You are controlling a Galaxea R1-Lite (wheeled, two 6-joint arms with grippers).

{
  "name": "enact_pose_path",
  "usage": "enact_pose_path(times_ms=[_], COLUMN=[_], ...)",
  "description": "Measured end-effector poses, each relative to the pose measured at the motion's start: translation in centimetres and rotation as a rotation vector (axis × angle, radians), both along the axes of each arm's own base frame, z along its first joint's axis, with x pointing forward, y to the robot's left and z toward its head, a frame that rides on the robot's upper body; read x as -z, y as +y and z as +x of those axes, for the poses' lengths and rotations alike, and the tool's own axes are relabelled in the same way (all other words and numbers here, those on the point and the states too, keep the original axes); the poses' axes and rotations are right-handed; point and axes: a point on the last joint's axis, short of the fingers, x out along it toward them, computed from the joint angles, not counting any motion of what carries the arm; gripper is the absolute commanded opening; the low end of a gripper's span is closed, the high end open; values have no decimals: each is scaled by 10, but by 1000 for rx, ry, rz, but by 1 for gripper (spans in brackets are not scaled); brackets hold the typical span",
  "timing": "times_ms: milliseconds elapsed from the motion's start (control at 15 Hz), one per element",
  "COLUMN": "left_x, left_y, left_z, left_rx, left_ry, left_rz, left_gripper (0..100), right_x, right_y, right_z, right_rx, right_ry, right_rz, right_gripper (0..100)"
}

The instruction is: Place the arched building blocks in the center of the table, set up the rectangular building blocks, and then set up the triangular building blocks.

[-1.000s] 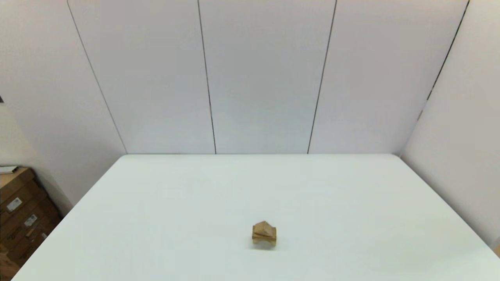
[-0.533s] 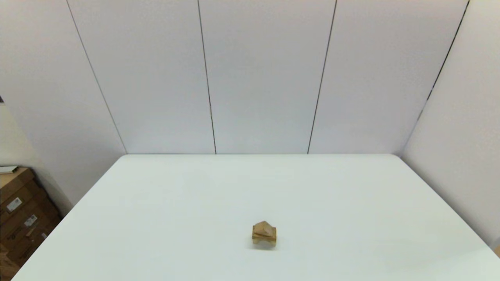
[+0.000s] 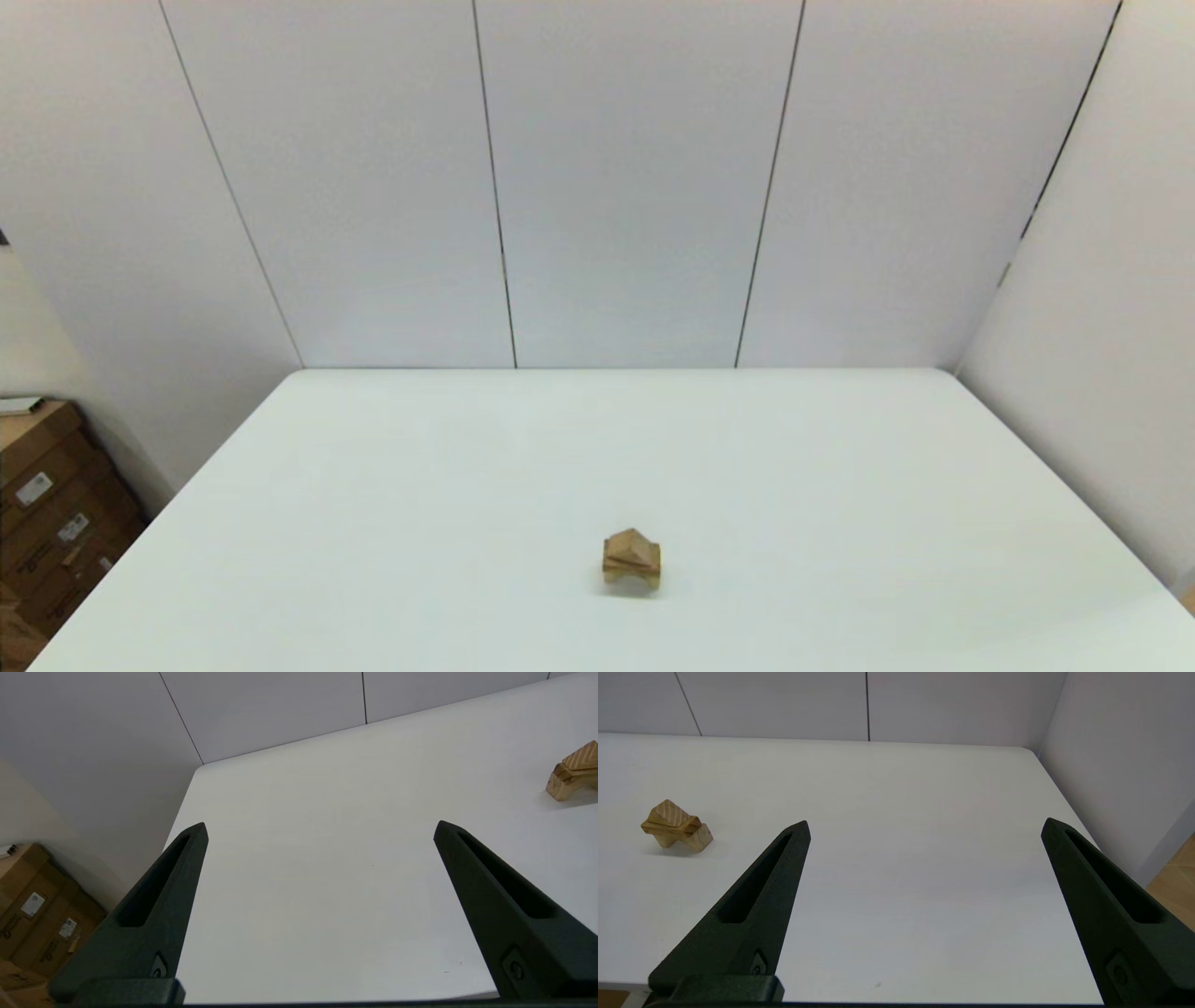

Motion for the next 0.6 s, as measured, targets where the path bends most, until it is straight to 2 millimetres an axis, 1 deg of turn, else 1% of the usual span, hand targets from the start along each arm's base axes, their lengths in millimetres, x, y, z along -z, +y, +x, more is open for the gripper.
enact_pose_path(times_ms=[200, 333, 600], left_x=[1, 1, 1], left_y=[0, 1, 1], left_z=[0, 0, 0], left_rx=[-5, -39, -52], left_ry=[8, 11, 10], left_rz=[-63, -115, -133], left_gripper=[100, 100, 100], right_x=[0, 0, 0], right_y=[0, 0, 0], right_z=[0, 0, 0], right_rx=[0, 0, 0], right_ry=[0, 0, 0], right_rz=[0, 0, 0], right_gripper=[100, 100, 100])
